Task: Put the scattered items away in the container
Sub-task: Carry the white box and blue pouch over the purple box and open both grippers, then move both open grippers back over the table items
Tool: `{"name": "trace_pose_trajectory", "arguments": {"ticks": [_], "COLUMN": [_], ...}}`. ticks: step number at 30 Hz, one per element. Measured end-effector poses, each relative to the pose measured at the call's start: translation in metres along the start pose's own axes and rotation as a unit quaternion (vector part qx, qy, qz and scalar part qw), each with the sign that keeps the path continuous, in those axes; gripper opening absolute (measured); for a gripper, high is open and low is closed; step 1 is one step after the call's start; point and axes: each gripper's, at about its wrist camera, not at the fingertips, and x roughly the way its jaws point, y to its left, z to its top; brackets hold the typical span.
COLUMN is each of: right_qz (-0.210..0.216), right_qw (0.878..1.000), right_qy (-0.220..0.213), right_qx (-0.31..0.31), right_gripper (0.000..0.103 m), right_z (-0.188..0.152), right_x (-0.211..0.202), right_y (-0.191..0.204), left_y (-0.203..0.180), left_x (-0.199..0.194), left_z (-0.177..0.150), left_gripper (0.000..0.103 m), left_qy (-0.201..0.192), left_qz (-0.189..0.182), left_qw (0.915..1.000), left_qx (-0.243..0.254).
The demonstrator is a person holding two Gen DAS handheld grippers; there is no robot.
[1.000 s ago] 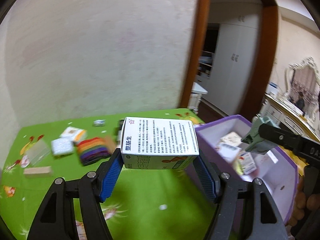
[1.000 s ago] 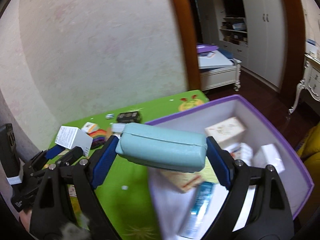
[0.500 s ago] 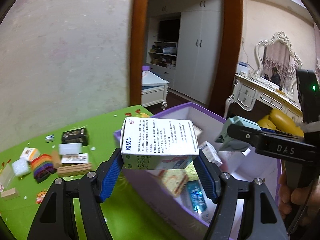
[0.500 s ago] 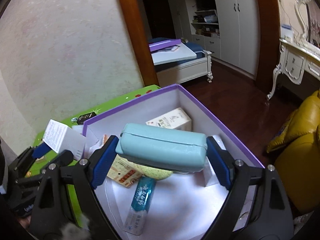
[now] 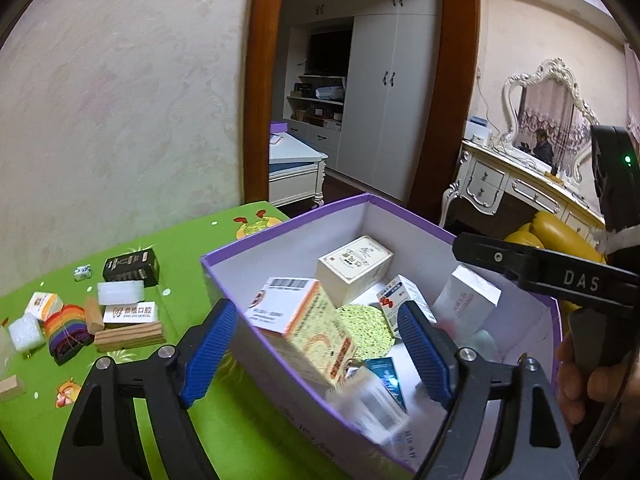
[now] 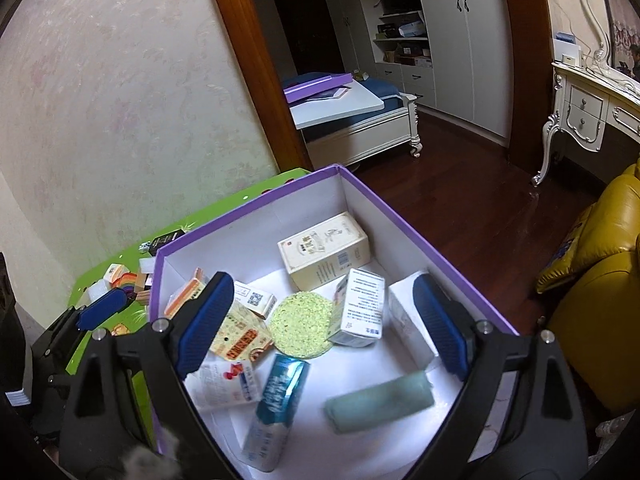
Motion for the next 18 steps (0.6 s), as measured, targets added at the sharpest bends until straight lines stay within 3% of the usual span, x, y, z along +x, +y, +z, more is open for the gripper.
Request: {"name": "trace_pose_trajectory", "arguments": {"ticks": [11,18], "right_qz": [0.028,0.042], "right_qw": [0.999,0.996], "right_qy": [-0.009,-0.031], "right_qx": [-0.033,-0.073], "right_gripper": [0.092,0.093], "right_z": [0.000,-0.002], "right_x": [0.000,-0.005], "right_y": [0.050,0.097], "left_y": [0.068,0.122], "left_x": [-0.025,-0.046], "left_z": [-0.020,-0.043], "left_gripper": [0.083,0.084], "left_qy": [-0.016,-0.023], "left_qz": [0.047,0.096], "left_qw": [0.9962,0.9868], "left_qx": [-0.072,-0.128]}}
